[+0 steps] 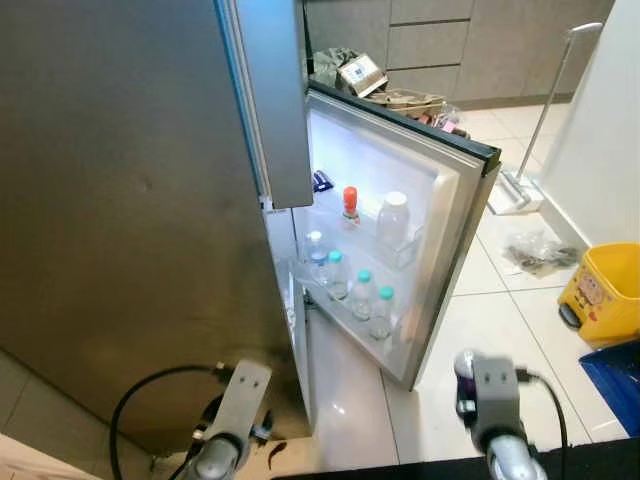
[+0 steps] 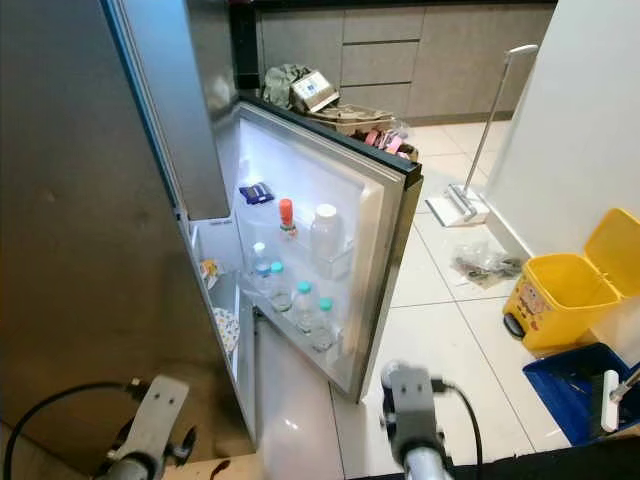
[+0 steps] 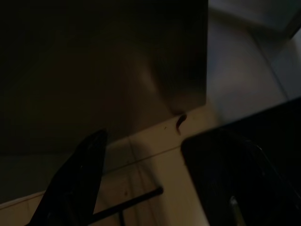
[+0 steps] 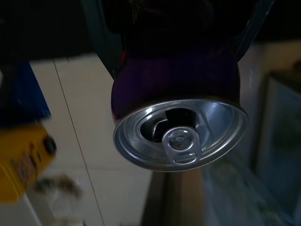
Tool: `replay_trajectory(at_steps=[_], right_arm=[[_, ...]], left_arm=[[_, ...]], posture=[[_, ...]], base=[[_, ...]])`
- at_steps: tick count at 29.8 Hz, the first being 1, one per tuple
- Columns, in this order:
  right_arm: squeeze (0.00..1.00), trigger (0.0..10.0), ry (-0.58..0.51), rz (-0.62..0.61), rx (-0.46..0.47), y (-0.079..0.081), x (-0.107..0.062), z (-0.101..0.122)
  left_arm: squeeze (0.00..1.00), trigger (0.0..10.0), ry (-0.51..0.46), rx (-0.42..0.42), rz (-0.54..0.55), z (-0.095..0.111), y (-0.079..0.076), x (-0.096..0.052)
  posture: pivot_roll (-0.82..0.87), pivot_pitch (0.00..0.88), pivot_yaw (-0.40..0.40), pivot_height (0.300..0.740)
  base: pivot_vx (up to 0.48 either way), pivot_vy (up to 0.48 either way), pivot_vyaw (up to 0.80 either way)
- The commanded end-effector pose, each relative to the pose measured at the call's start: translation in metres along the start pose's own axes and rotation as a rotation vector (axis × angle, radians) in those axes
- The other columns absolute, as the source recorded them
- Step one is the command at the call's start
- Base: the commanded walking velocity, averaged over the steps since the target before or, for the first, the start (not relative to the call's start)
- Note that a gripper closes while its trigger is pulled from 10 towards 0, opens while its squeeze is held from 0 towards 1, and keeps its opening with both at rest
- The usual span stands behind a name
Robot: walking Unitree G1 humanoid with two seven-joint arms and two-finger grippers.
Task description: Restocking fridge
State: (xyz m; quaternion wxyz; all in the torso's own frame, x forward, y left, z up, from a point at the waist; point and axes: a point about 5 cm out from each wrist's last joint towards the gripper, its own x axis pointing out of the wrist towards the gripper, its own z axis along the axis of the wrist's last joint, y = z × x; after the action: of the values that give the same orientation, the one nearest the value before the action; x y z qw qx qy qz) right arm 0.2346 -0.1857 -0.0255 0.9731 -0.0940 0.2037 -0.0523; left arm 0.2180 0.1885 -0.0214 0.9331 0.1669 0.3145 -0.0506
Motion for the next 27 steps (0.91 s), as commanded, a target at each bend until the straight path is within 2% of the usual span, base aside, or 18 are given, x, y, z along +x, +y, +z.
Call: replay_trajectory(at_steps=[1, 4, 7, 8, 10, 12, 16, 27], right_arm=[[0.00, 10.0, 0.020, 0.001, -0.042, 0.000, -0.006, -0.011], [0.00, 10.0, 0.083, 0.007, -0.090, -0.003, -0.014, -0.030], [0.00, 10.0, 0.176, 0.006, -0.064, -0.011, -0.023, -0.048], [0.00, 10.0, 0.176, 0.006, -0.064, -0.011, -0.023, -0.048], [0.00, 10.0, 0.215, -0.011, -0.046, -0.016, -0.027, -0.057], [0.00, 10.0, 0.215, -0.011, -0.046, -0.016, -0.027, -0.057], [0.00, 10.0, 0.232, -0.011, -0.035, -0.018, -0.031, -0.062], [0.00, 10.0, 0.194, 0.037, -0.047, -0.006, -0.023, -0.053]], left_arm=[[0.00, 10.0, 0.024, -0.007, 0.012, -0.011, -0.001, 0.001], [0.00, 10.0, 0.052, -0.028, 0.022, -0.024, 0.001, 0.000], [0.00, 10.0, 0.135, -0.094, 0.064, -0.046, 0.008, -0.003], [0.00, 10.0, 0.135, -0.094, 0.064, -0.046, 0.008, -0.003], [0.00, 10.0, 0.192, -0.113, 0.093, -0.060, 0.013, -0.006], [0.00, 10.0, 0.192, -0.113, 0.093, -0.060, 0.013, -0.006], [0.00, 10.0, 0.244, -0.097, 0.109, -0.077, 0.016, -0.010], [0.00, 10.0, 0.205, -0.077, 0.090, -0.072, 0.007, -0.004]], posture=[[-0.11, 0.076, 0.007, 0.740], [-0.12, 0.075, 0.007, 0.740], [-0.12, 0.070, 0.010, 0.740], [-0.12, 0.070, 0.010, 0.740], [-0.12, 0.069, 0.011, 0.740], [-0.12, 0.069, 0.011, 0.740], [-0.12, 0.066, 0.011, 0.740], [-0.11, 0.061, 0.010, 0.740]], base=[[0.000, 0.000, 0.00], [0.000, 0.000, 0.00], [0.000, 0.000, 0.00], [0.000, 0.000, 0.00], [0.000, 0.000, 0.00], [0.000, 0.000, 0.00], [0.000, 0.000, 0.00], [0.000, 0.000, 0.00]])
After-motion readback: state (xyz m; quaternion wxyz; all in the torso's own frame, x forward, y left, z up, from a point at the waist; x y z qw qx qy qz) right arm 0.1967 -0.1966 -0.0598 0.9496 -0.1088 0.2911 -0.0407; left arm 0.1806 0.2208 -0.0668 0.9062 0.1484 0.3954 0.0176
